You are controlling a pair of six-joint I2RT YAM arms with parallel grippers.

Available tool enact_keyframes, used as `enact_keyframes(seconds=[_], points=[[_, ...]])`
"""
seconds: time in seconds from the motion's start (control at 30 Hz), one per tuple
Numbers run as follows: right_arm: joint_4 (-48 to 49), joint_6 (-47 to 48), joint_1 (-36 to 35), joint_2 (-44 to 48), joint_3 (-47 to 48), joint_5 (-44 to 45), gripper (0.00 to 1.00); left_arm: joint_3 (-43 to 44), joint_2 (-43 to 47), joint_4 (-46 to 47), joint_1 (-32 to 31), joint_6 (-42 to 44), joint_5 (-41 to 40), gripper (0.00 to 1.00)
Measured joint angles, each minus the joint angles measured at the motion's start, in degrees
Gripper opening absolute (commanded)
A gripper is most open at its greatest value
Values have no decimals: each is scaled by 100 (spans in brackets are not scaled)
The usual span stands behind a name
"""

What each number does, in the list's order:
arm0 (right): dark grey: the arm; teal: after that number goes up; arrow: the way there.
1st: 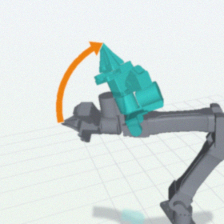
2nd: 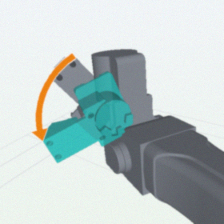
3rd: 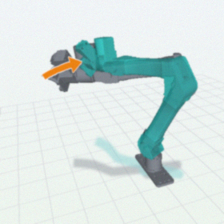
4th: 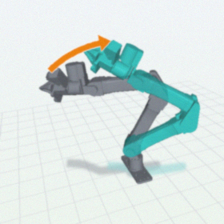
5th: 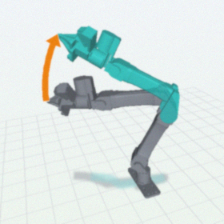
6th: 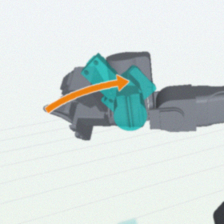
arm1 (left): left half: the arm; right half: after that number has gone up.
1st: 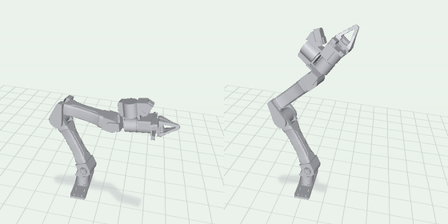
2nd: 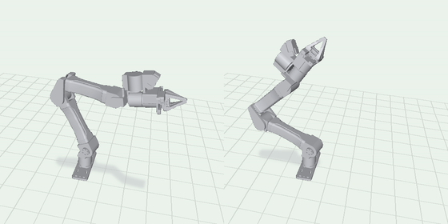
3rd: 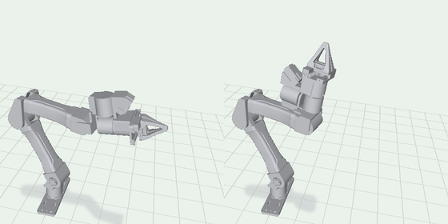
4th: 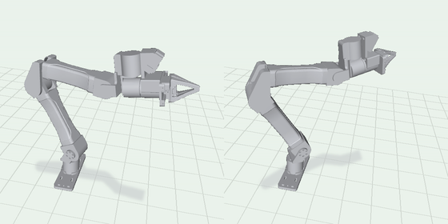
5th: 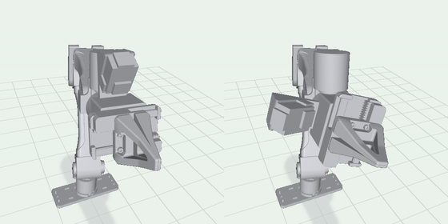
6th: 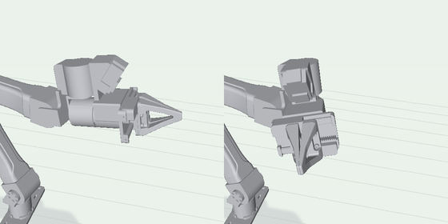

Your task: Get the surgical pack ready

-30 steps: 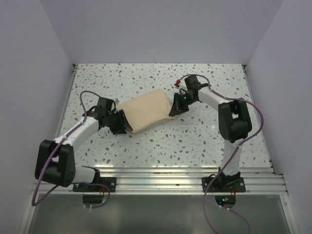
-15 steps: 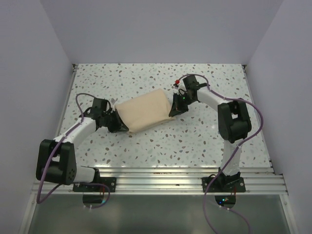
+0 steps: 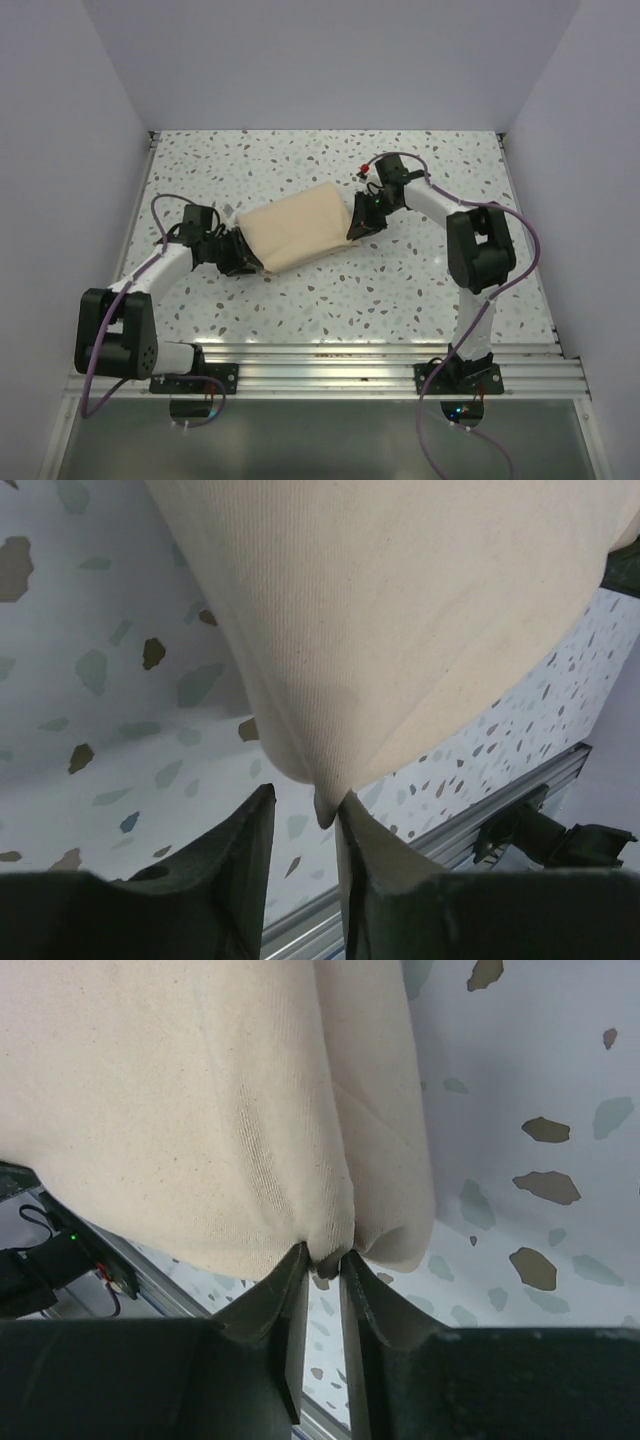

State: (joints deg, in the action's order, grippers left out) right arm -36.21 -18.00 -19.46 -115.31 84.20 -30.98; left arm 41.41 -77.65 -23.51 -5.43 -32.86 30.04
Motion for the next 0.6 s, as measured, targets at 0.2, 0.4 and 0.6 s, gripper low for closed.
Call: enact_keyframes(seconds=[0.2,0.4,0.6], points=[[-310,-63,111,173,-2,190,41,15,240,-487,136,278,-116,59],[-667,-105,164,564,153,271,27,35,693,-793,136,518,-221,57],[-492,-337,74,590,310,-188,8,90,804,-1082,136,769,-507,55]])
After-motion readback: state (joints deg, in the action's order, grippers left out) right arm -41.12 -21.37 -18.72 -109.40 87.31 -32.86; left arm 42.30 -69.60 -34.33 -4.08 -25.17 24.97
